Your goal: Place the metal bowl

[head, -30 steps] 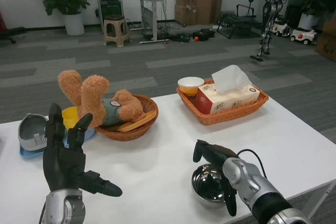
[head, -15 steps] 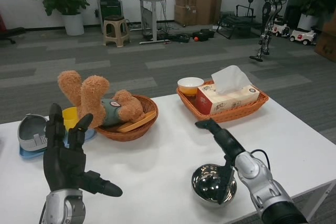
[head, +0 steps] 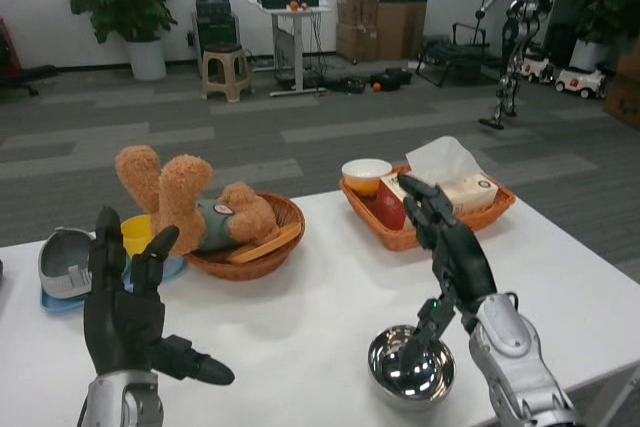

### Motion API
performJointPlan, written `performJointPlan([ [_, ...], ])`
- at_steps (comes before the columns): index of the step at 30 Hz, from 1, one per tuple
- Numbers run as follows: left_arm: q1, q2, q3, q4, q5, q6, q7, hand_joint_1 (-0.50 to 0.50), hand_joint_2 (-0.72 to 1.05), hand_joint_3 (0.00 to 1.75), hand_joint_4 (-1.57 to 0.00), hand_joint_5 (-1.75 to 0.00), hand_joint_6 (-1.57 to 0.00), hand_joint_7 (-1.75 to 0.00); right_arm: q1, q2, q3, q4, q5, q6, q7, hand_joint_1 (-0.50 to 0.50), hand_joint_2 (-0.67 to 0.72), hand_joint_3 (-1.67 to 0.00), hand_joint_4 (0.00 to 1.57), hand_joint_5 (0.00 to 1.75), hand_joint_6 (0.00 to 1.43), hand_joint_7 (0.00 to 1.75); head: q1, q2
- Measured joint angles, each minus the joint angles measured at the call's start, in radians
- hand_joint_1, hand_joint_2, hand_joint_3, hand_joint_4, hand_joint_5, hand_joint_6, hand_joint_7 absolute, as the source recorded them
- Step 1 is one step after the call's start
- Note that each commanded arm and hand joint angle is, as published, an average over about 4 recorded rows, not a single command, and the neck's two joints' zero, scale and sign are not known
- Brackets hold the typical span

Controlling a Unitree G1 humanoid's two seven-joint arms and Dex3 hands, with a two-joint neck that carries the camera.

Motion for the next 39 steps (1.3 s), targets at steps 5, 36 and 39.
performJointPlan([
  [5, 0.0, 0.0, 0.0, -0.001, 0.0, 0.0, 0.0, -0.5, -0.72, 0.0, -0.97, -0.92, 0.0, 0.0, 0.026, -0.001, -0.022, -0.121, 0.05, -0.038, 0.0, -0.46, 0.72, 0.0, 0.0, 0.0, 0.0, 0.37, 0.026, 0.025],
  [36, 0.008, 0.0, 0.034, -0.015, 0.001, -0.003, 0.0, -0.5, -0.72, 0.02, -0.94, -1.03, 0.0, 0.0, 0.067, 0.002, -0.026, -0.163, 0.079, -0.131, -0.064, -0.46, 0.72, 0.0, 0.0, 0.0, 0.0, 0.35, 0.115, 0.093],
  [39, 0.009, 0.0, 0.034, -0.018, 0.001, -0.003, 0.0, -0.5, -0.72, 0.0, -0.94, -1.03, 0.0, 0.0, 0.067, 0.002, -0.018, -0.16, 0.079, -0.132, -0.064, -0.46, 0.72, 0.0, 0.0, 0.0, 0.0, 0.35, 0.114, 0.089],
])
